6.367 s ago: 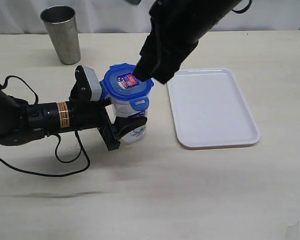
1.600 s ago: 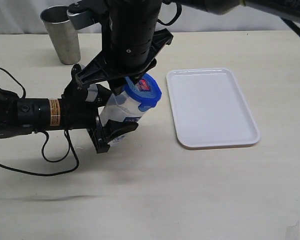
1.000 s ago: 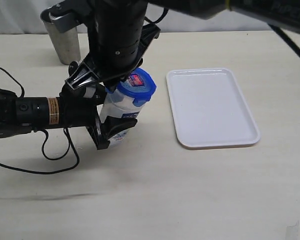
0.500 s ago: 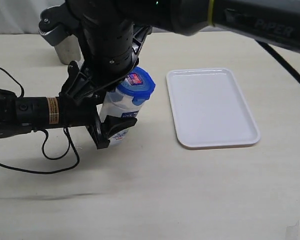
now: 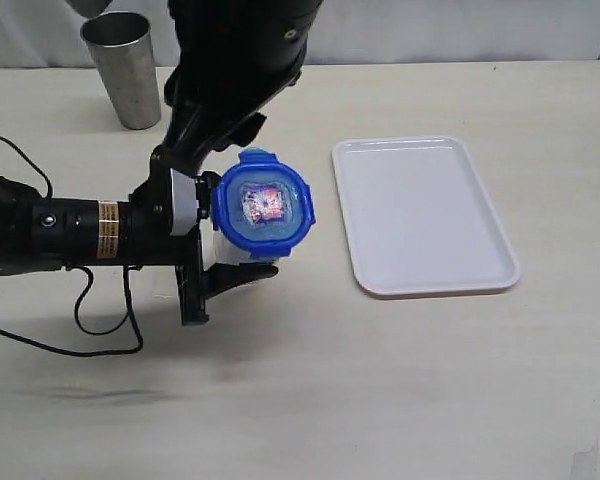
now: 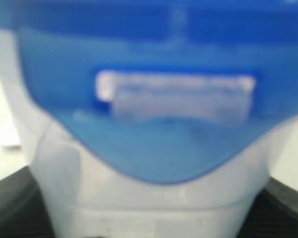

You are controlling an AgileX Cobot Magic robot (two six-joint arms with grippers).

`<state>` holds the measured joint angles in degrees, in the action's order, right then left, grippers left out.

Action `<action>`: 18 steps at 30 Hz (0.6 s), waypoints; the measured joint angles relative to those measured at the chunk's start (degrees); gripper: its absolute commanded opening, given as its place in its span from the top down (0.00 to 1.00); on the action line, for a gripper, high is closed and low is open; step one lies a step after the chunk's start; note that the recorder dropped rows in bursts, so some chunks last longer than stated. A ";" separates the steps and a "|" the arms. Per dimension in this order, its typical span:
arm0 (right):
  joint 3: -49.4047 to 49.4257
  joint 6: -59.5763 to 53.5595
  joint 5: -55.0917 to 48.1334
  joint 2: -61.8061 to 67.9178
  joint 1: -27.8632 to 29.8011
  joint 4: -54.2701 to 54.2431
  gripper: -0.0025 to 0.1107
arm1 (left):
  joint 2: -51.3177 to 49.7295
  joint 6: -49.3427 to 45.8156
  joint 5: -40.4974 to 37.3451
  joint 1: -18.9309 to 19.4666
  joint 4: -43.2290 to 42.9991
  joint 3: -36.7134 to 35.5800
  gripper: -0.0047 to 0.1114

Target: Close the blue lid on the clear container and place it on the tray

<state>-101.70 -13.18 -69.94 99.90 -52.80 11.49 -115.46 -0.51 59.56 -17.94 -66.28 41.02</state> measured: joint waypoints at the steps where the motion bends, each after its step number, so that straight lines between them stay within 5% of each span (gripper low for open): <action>1: 0.77 -2.66 0.11 -0.79 0.00 -0.43 0.51 | 0.00 -1.79 0.30 0.00 -0.92 0.00 0.96; 7: 10.45 -15.15 0.19 -3.23 0.80 -5.22 0.51 | 0.00 -13.67 3.09 0.00 -6.61 0.00 0.96; 18: 19.17 -19.98 9.75 -3.00 1.36 -6.86 0.56 | 0.00 -14.66 3.32 0.00 -6.95 0.00 0.96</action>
<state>-82.53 -33.16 -60.19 96.90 -51.44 4.63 -115.46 -15.17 62.87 -17.94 -73.23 41.02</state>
